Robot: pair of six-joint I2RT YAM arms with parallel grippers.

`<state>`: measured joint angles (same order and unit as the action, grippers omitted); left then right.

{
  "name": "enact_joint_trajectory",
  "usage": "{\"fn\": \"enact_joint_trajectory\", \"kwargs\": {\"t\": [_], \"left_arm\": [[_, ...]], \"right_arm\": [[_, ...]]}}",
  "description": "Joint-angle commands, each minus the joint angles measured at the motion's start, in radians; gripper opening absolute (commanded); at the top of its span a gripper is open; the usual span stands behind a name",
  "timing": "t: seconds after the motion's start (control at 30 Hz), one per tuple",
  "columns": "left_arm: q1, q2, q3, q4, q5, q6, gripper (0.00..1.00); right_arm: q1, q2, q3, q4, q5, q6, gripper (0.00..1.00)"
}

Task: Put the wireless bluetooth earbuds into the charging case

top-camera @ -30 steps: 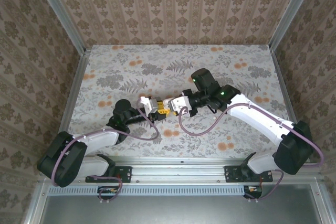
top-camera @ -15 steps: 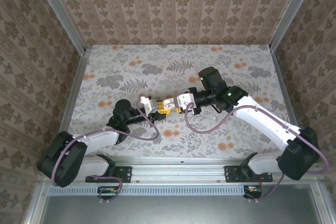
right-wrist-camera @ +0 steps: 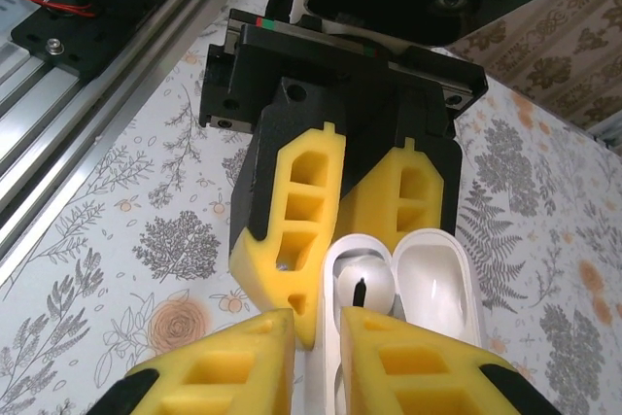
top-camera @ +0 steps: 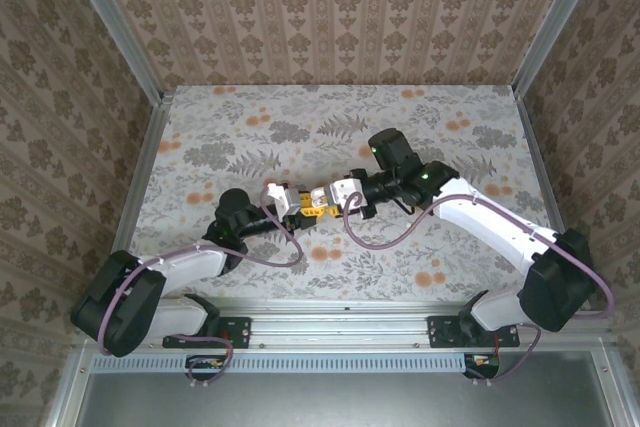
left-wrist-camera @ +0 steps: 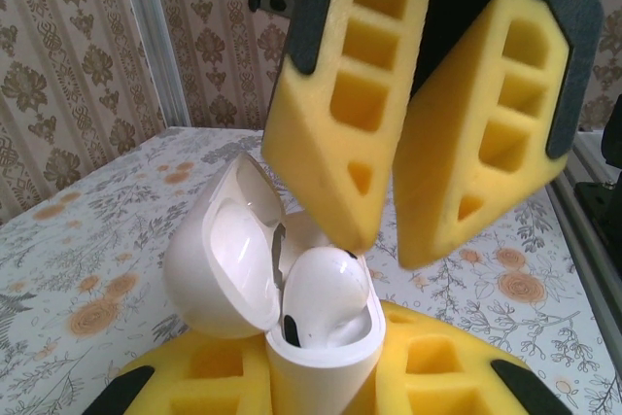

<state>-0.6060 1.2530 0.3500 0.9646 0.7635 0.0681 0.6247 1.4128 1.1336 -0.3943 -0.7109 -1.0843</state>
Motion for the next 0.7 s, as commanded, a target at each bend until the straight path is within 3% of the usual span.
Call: {"fn": "enact_joint_trajectory", "kwargs": {"t": [0.0,0.23,0.43,0.67], "left_arm": [[0.005,-0.016,0.023,-0.013,0.019,0.025,0.00],[0.002,-0.029,0.002,-0.026,-0.018,0.057,0.00],[0.002,-0.006,-0.003,-0.033,-0.115,0.053,0.00],[0.000,-0.010,-0.002,-0.103,-0.218,0.074,0.00]], "right_arm": [[0.015,0.022,0.023,0.014,-0.029,0.024,0.21],[-0.001,0.013,0.020,0.044,-0.038,0.098,0.22],[-0.056,-0.052,-0.051,0.173,-0.067,0.399,0.26],[-0.083,-0.139,-0.111,0.135,0.145,0.757,0.28]]}}
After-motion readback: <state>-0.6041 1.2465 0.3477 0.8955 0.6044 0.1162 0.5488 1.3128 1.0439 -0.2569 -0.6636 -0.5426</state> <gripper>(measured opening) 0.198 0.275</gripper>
